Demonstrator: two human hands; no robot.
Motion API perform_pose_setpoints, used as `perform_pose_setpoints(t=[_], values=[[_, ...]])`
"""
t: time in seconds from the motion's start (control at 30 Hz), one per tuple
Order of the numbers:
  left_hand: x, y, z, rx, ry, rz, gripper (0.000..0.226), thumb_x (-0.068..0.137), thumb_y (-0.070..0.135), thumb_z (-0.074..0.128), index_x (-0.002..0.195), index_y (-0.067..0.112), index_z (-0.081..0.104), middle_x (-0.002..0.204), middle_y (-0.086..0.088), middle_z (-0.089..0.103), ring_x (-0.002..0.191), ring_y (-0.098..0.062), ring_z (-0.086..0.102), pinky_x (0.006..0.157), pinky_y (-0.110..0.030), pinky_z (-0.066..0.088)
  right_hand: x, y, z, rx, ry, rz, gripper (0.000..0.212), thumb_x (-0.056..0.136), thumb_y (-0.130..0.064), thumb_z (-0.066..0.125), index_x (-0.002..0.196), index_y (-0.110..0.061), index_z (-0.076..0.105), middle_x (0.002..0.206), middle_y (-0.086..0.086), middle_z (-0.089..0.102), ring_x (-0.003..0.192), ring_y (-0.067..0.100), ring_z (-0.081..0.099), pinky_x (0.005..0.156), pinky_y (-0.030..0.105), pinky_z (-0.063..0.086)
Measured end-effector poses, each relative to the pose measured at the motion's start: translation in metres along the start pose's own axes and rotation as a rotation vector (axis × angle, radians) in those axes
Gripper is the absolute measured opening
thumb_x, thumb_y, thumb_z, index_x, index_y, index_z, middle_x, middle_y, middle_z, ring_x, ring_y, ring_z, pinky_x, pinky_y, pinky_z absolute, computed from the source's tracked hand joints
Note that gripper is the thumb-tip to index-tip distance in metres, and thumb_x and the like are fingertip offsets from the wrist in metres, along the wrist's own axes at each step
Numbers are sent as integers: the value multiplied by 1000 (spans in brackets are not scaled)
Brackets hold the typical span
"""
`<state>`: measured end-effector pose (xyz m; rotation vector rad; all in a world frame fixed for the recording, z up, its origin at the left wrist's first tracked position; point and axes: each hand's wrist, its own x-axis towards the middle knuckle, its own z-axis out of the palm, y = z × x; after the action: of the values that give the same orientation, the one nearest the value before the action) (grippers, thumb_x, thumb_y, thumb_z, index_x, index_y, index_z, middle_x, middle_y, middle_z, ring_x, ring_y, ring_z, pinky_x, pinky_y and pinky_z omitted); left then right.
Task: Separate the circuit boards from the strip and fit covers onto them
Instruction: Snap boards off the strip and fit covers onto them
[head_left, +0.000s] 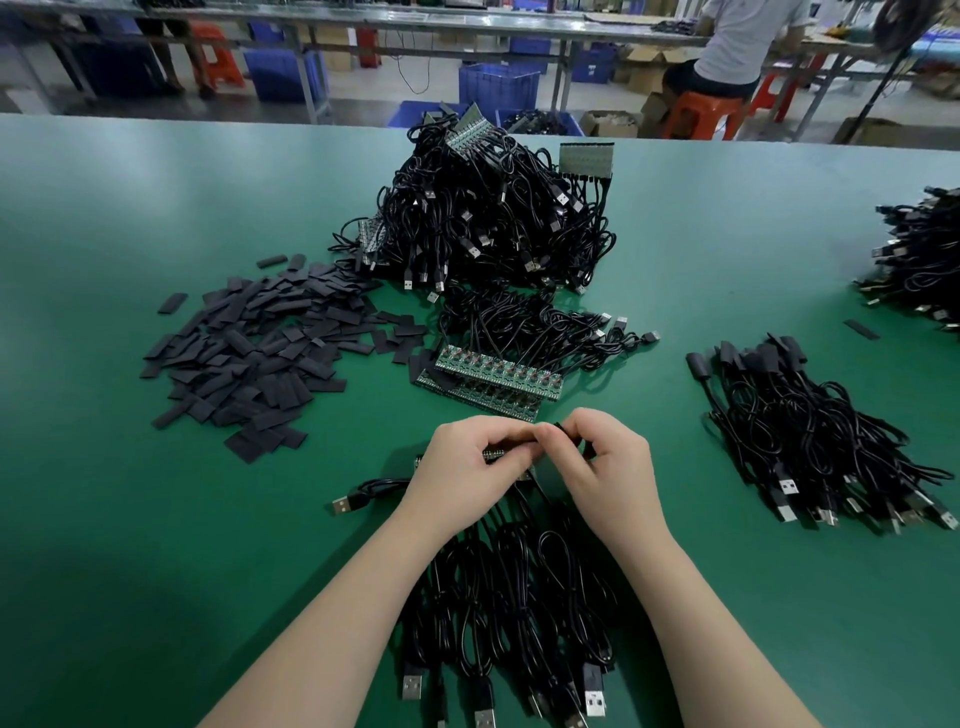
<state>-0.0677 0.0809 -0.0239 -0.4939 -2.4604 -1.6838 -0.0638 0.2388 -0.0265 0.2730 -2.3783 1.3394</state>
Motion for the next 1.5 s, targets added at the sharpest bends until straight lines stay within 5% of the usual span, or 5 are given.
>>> perform_pose_setpoints(t=[0.2, 0.53, 0.8, 1.2, 1.5], values=[[2, -7, -2, -9, 128, -26, 31, 85, 11, 70, 100, 37, 75, 95, 28, 70, 91, 6, 65, 79, -8, 47, -3, -10, 4, 328, -5, 258, 15, 76, -22, 84, 74, -31, 73, 67, -16, 70, 60, -5, 58, 59, 9, 44], [-1, -2, 0, -13, 136, -19, 40, 85, 20, 72, 109, 51, 65, 92, 19, 71, 97, 1, 64, 86, -8, 44, -2, -14, -2, 505, -40, 353, 12, 83, -12, 77, 88, -23, 80, 86, -4, 78, 81, 3, 70, 71, 13, 51], [2, -2, 1, 731, -23, -72, 39, 89, 52, 58, 121, 31, 68, 115, 14, 61, 109, -11, 53, 95, -32, 38, 7, -5, -15, 516, 207, 483, 8, 81, -21, 79, 75, -25, 78, 74, -2, 76, 67, 3, 66, 64, 15, 53], [-1, 5, -5, 381, 151, -80, 22, 93, 36, 62, 114, 36, 68, 90, 29, 60, 94, 6, 58, 73, -6, 41, 4, -7, -7, 521, 151, 461, 13, 81, -21, 80, 74, -32, 78, 74, -2, 75, 70, 8, 68, 64, 18, 54], [-4, 4, -5, 236, 39, -63, 17, 100, 32, 50, 111, 36, 63, 79, 21, 67, 73, 7, 60, 62, -17, 46, 2, -12, -5, 695, 114, 424, 7, 87, -8, 71, 88, -15, 71, 81, 4, 76, 80, 19, 75, 66, 22, 57]])
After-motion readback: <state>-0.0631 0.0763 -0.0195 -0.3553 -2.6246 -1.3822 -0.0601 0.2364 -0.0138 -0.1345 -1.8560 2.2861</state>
